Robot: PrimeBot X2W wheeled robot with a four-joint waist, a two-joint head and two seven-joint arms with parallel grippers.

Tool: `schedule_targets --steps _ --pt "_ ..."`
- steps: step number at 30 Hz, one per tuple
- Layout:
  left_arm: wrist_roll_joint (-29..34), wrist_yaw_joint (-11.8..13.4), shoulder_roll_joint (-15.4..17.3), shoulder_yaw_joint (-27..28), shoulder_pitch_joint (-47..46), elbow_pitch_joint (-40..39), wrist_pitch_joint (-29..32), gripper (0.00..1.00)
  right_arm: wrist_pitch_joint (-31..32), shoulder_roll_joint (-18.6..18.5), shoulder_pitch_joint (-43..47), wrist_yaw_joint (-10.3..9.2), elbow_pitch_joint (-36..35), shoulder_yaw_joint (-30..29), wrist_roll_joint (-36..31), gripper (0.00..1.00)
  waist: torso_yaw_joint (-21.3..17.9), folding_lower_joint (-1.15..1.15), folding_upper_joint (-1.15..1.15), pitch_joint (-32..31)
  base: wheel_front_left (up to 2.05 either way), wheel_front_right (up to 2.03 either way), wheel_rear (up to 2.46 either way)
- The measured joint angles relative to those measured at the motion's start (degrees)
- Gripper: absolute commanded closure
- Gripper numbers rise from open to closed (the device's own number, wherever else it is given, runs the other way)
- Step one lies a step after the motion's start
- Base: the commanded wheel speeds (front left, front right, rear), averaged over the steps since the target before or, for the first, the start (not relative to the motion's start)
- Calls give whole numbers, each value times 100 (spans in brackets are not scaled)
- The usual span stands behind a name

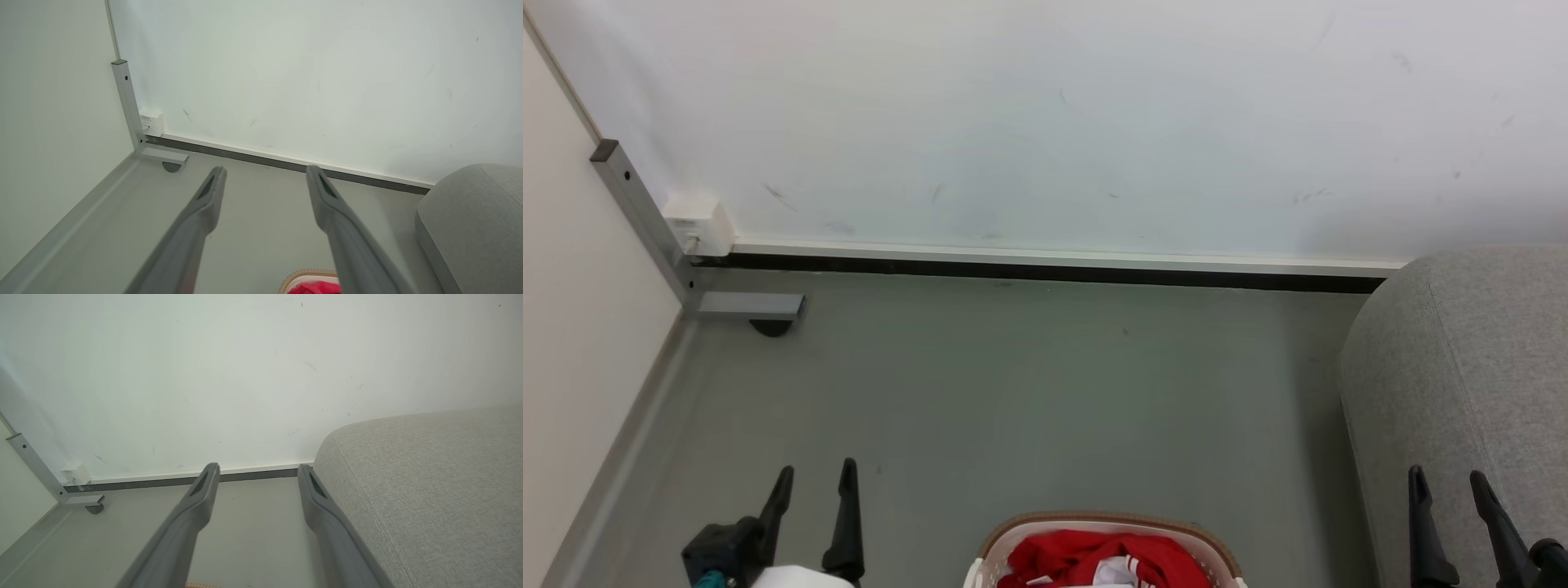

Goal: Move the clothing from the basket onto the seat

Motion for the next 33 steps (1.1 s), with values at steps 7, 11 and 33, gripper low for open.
schedule_targets --steps 7,11,33 --pt "130 -185 -114 181 27 57 -91 0 -96 9 1 0 92 -16 -41 0 5 0 0 0 0 0 0" --pt "274 -305 -196 287 51 86 -137 0 -140 12 4 0 134 21 -103 0 8 0 0 -8 0 0 0" --pt "1349 -715 -404 595 86 242 -375 0 -365 2 27 0 141 240 -829 0 -58 0 0 65 0 0 0"
